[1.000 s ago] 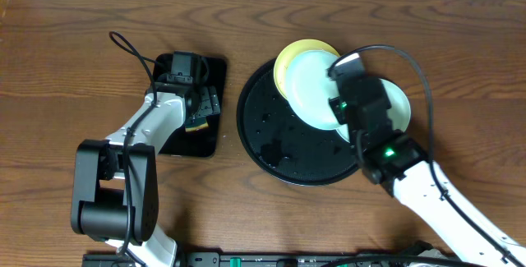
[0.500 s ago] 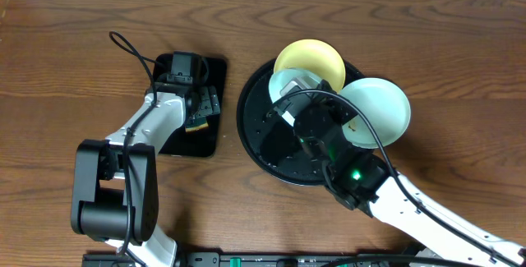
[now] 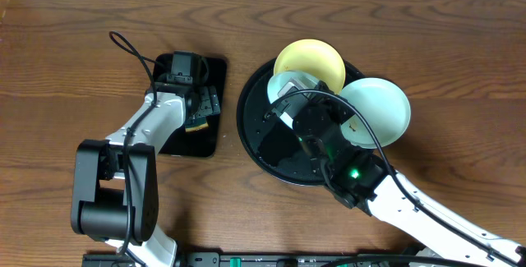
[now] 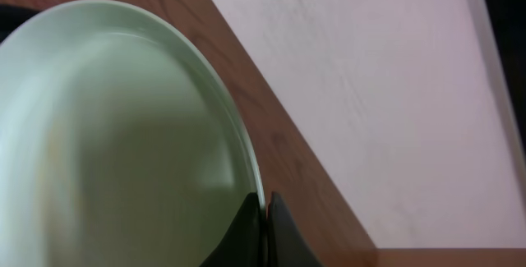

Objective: Clean dirty plates on tray and stack at the side
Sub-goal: 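Lift the gripped pale green plate with the right gripper and carry right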

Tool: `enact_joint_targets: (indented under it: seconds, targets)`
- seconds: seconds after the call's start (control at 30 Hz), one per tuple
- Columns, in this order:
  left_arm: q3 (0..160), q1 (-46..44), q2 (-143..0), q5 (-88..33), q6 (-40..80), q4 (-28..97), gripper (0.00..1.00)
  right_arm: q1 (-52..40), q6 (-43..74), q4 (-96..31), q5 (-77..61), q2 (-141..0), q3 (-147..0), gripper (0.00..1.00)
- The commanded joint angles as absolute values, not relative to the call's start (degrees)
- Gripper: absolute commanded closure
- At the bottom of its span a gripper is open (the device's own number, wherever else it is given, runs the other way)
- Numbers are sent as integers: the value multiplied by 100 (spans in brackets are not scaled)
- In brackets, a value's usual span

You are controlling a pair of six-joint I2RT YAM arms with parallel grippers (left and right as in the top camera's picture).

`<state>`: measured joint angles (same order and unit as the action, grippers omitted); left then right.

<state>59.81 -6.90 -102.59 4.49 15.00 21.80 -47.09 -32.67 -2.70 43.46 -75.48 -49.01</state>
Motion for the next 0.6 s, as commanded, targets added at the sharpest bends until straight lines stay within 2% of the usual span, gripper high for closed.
enact_joint_targets:
  seconds: [0.0, 0.13, 0.23, 0.37, 0.57]
  targets:
    - [6023, -666, -10309, 521, 1483, 2174, 7, -4482, -2735, -235, 4171, -7546, -5004, 99]
    - [6023, -666, -10309, 521, 1483, 2174, 7, -4125, -2270, -235, 4032, -7540, -5004, 99]
    - [6023, -666, -10309, 521, 1483, 2174, 7, -3588, -1852, -257, 3063, -7498, -5024, 99]
    - [6023, -666, -10309, 521, 1483, 2174, 6, -2440, -1114, -261, 1188, -7439, -5186, 99]
    - [6023, -666, -10309, 521, 1483, 2174, 6, -91, 56, -231, 204, -7437, -5400, 99]
